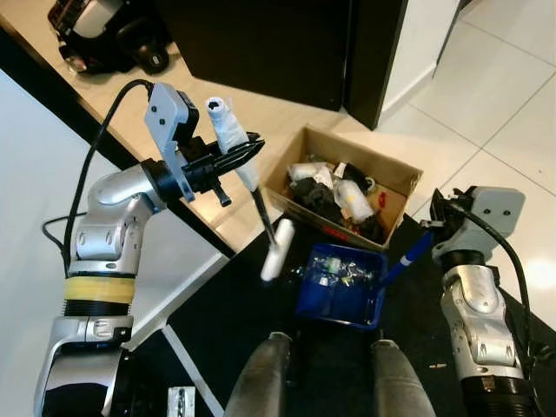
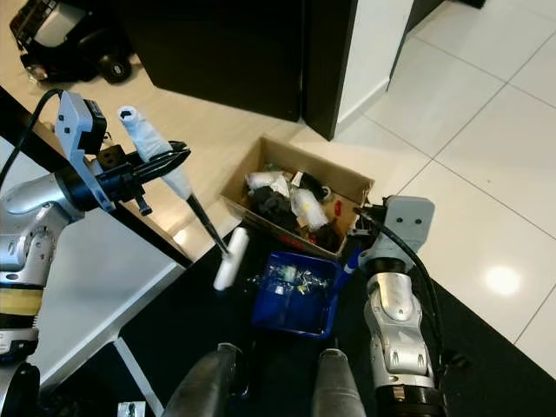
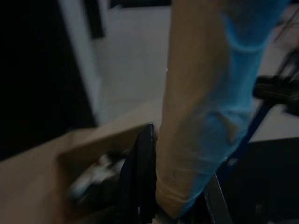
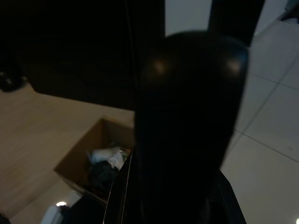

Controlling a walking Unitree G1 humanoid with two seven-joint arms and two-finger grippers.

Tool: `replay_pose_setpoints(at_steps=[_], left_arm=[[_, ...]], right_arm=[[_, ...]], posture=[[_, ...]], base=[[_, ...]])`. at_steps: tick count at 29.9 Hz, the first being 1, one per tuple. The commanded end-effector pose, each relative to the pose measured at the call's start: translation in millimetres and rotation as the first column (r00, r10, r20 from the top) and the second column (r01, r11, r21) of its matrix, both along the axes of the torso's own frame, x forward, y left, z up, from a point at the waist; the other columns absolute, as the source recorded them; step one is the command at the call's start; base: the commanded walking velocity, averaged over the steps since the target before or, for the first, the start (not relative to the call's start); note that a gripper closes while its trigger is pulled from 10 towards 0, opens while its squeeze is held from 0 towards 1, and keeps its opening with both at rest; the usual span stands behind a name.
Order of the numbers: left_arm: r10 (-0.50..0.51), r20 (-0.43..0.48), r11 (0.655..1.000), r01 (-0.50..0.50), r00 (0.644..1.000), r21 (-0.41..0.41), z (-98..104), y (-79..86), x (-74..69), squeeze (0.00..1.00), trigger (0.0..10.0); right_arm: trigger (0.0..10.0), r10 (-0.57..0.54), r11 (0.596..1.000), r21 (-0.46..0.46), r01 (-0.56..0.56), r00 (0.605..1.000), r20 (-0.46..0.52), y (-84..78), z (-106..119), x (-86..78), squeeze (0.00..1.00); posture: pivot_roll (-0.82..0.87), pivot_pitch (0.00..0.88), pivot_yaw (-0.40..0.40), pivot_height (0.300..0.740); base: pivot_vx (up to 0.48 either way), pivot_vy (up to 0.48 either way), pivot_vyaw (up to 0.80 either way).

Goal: Sweep floor

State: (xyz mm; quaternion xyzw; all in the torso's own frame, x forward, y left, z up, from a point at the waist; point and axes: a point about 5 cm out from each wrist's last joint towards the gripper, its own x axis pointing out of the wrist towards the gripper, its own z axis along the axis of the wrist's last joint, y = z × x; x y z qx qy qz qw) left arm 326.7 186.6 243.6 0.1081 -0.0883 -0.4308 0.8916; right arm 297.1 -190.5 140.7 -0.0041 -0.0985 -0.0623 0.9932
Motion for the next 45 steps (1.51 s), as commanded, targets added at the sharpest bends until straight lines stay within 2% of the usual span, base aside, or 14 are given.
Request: replay_pose_setpoints(at_steps=[1, 6, 7, 9, 10, 11, 12, 13, 14, 16, 20, 27, 31, 45], left_arm=[[0.068, -0.041, 0.996, -0.066, 0.997, 0.062, -10, 9.3, -2.3, 0.13, 10.0], [0.246, -0.016, 0.965, -0.243, 0.969, 0.093, -19, 21.1, 5.5, 0.12, 10.0], [0.319, 0.016, 0.941, -0.319, 0.948, 0.116, -20, 27.7, 9.0, 0.12, 10.0], [0.319, 0.016, 0.941, -0.319, 0.948, 0.116, -20, 27.7, 9.0, 0.12, 10.0], [0.416, 0.039, 0.897, -0.417, 0.908, 0.147, -20, 38.2, 13.8, 0.13, 10.0], [0.416, 0.039, 0.897, -0.417, 0.908, 0.147, -20, 38.2, 13.8, 0.13, 10.0], [0.588, 0.043, 0.79, -0.585, 0.808, 0.182, -21, 61.8, 19.7, 0.12, 10.0], [0.588, 0.043, 0.79, -0.585, 0.808, 0.182, -21, 61.8, 19.7, 0.12, 10.0], [0.629, 0.04, 0.756, -0.623, 0.777, 0.2, -23, 67.9, 19.6, 0.12, 10.0], [0.658, 0.032, 0.728, -0.647, 0.752, 0.228, -29, 71.7, 17.8, 0.11, 10.0], [0.669, 0.02, 0.719, -0.654, 0.743, 0.235, -33, 72.0, 17.1, 0.11, 10.0], [0.713, -0.174, 0.701, -0.692, 0.679, 0.172, -53, 67.7, 17.4, 0.05, 10.0], [0.704, -0.24, 0.704, -0.701, 0.669, 0.111, -58, 63.2, 18.7, 0.0, 10.0], [0.731, -0.266, 0.673, -0.726, 0.628, 0.138, -73, 52.1, 20.9, 0.0, 10.0]], right_arm=[[10.0, 0.007, 1.0, 0.015, -0.007, 1.0, 0.025, 1.0, 0, -1.8, 0.0], [10.0, 0.026, 0.999, 0.027, -0.027, 0.999, 0.044, 2.4, 3, 0.3, 0.0], [10.0, 0.035, 0.999, 0.029, -0.037, 0.998, 0.055, 3.4, 6, 1.0, 0.0], [10.0, 0.035, 0.999, 0.029, -0.037, 0.998, 0.055, 3.4, 6, 1.0, 0.0], [10.0, 0.044, 0.998, 0.032, -0.046, 0.997, 0.069, 4.4, 9, 1.6, 0.0], [10.0, 0.044, 0.998, 0.032, -0.046, 0.997, 0.069, 4.4, 9, 1.6, 0.0], [10.0, 0.059, 0.997, 0.038, -0.063, 0.994, 0.096, 6.5, 15, 3.1, 0.0], [10.0, 0.059, 0.997, 0.038, -0.063, 0.994, 0.096, 6.5, 15, 3.1, 0.0], [10.0, 0.066, 0.997, 0.04, -0.071, 0.992, 0.108, 7.6, 18, 3.7, 0.0], [10.0, 0.082, 0.995, 0.047, -0.089, 0.987, 0.135, 10.4, 24, 4.5, 0.0], [10.0, 0.087, 0.994, 0.049, -0.095, 0.985, 0.147, 11.3, 27, 4.7, 0.0], [10.0, 0.112, 0.99, 0.065, -0.129, 0.97, 0.214, 13.9, 47, 6.0, 0.0], [10.0, 0.116, 0.987, 0.075, -0.141, 0.957, 0.267, 12.5, 64, 5.9, 0.0], [10.0, 0.113, 0.974, 0.136, -0.179, 0.914, 0.39, 8.9, 111, 7.0, 0.0]], posture=[[0.08, 0.25, 0.139, 0.74], [0.08, 0.244, 0.134, 0.74], [0.08, 0.241, 0.134, 0.74], [0.08, 0.241, 0.134, 0.74], [0.08, 0.239, 0.133, 0.74], [0.08, 0.239, 0.133, 0.74], [0.09, 0.233, 0.136, 0.74], [0.09, 0.233, 0.136, 0.74], [0.09, 0.232, 0.137, 0.74], [0.09, 0.226, 0.141, 0.74], [0.09, 0.226, 0.141, 0.74], [0.08, 0.22, 0.137, 0.74], [0.07, 0.215, 0.132, 0.74], [0.06, 0.205, 0.121, 0.74]], base=[[0.0, 0.0, 0.0], [0.0, 0.0, 0.0], [0.0, 0.0, 0.0], [0.0, 0.0, 0.0], [0.0, 0.0, 0.0], [0.0, 0.0, 0.0], [0.0, 0.0, 0.0], [0.0, 0.0, 0.0], [0.0, 0.0, 0.0], [0.0, 0.0, 0.0], [0.0, 0.0, 0.0], [0.0, 0.0, 0.0], [0.0, 0.0, 0.0], [0.0, 0.0, 0.0]])
